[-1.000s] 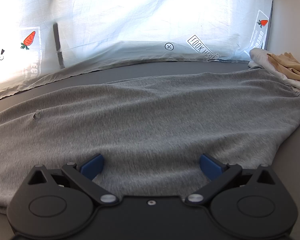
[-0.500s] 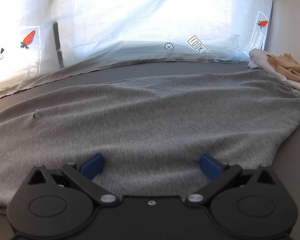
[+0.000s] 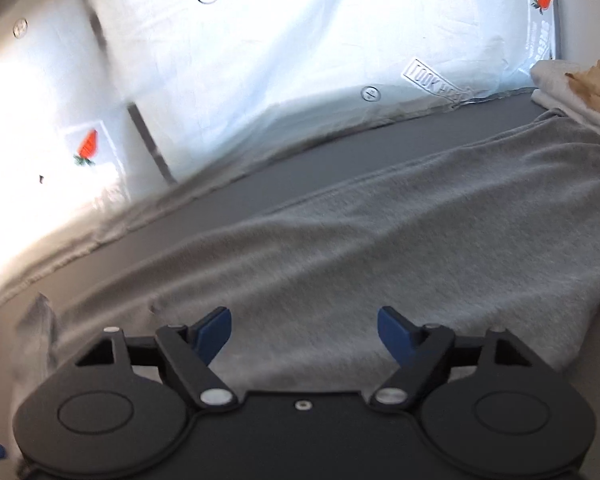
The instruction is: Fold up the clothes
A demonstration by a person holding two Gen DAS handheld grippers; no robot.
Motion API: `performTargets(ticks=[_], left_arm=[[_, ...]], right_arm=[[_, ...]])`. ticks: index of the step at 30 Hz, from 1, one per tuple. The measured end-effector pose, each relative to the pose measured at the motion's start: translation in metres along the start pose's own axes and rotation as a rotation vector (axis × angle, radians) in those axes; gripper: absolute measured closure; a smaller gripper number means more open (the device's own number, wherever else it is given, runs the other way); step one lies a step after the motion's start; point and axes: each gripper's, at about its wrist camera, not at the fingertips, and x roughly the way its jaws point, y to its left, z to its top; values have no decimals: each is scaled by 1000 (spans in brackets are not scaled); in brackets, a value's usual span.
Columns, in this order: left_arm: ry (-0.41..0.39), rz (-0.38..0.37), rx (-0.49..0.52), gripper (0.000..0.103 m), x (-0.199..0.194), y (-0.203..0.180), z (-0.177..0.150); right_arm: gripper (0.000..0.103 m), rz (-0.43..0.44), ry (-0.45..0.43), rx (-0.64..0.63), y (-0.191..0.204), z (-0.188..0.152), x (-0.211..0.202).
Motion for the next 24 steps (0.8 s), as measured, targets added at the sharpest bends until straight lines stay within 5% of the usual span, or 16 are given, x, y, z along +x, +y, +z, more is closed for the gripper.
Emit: performTargets(ticks=[5, 11, 15, 24], left_arm=[[22, -22, -104, 3, 9, 16, 13], [39, -3, -123, 0, 22, 26, 13], [31, -1, -125, 0, 23, 26, 11], [44, -9, -162, 0, 23, 31, 15]], right_arm=[[52, 260, 112, 126, 30, 3, 23], [52, 439, 328, 109, 93, -23, 67], [52, 511, 430, 96, 124, -41, 90], [57, 555, 467, -65, 171, -54, 111]])
